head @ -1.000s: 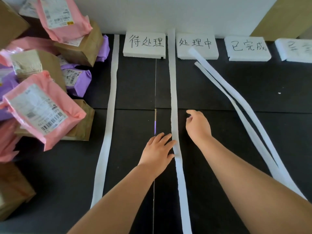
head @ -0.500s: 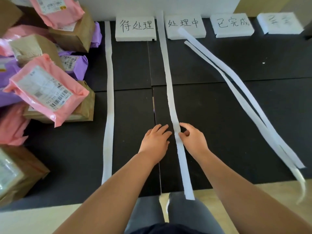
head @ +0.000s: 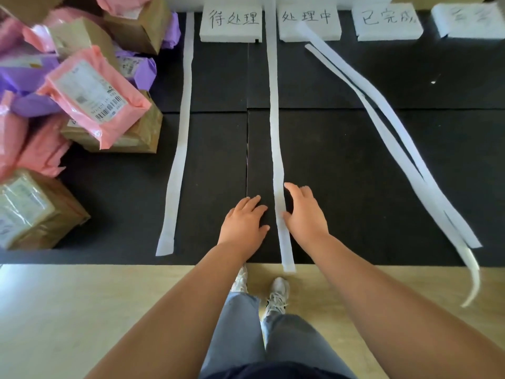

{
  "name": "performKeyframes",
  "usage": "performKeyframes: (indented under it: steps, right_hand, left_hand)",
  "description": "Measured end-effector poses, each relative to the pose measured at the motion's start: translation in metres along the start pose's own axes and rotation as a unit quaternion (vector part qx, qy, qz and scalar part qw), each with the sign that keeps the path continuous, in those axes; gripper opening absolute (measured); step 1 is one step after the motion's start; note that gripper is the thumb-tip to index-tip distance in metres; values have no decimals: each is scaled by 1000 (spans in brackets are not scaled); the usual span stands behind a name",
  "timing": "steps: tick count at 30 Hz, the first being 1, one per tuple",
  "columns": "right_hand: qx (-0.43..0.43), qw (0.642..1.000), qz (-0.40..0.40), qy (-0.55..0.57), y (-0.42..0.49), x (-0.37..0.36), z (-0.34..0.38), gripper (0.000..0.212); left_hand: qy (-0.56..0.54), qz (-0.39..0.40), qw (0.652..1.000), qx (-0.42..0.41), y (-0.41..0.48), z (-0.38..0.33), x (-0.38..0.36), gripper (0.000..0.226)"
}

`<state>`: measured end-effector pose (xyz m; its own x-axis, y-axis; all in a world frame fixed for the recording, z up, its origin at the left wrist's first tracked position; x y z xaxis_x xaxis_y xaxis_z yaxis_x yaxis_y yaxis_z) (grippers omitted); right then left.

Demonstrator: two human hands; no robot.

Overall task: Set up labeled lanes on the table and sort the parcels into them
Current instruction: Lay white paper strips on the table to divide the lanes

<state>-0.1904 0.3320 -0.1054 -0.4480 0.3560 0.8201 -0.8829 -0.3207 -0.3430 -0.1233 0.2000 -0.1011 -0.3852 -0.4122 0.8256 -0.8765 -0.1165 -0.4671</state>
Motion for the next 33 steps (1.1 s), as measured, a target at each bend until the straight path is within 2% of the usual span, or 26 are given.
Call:
performKeyframes:
  steps: [2,5,8,11,13,16,20,27,30,33]
  right_hand:
    - [54,995,5,-87,4,1,5,77]
    - [93,978,75,-172,16,2,10,90]
    - [87,980,109,-139,26,4,15,85]
    - [75,990,74,-98,29,9,18,65]
    - [62,990,65,-105,27,9,18,60]
    - [61,990,64,-111,17,10,15,60]
    - [114,966,70,-219,5,6,12,65]
    - [74,947,114,-290,3,-5,20,73]
    - [56,945,144,-287,-1,-5,18,77]
    - [38,959,178,-215,-8,0,14,77]
  left_hand:
    - [1,-7,1000,-2,-2,1,-1,50]
    - [-5,-26,1000,-12,-1,2,3,46]
    - [-3,-29,999,-15,2,5,7,44]
    - [-4,-34,999,-13,8,9,13,42]
    - [-9,-34,999,-12,11,10,18,42]
    - [11,-30,999,-21,17,6,25,43]
    - [34,-11,999,-38,23,1,26,46]
    - [64,33,997,-39,12,3,17,48]
    - [74,36,996,-43,4,0,20,49]
    - [76,36,995,-50,-6,-3,22,49]
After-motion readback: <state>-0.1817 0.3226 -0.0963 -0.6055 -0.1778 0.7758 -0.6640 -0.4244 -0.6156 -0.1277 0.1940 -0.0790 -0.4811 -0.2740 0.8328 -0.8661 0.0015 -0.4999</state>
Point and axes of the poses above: each hand's wrist, its own y-axis towards the middle knuckle, its own x-axis out of the back of the hand, z = x × y, the point moved 3 cm from there along y, towards the middle knuckle, and after that the axes turned 1 degree about z, right-handed, at the moved point
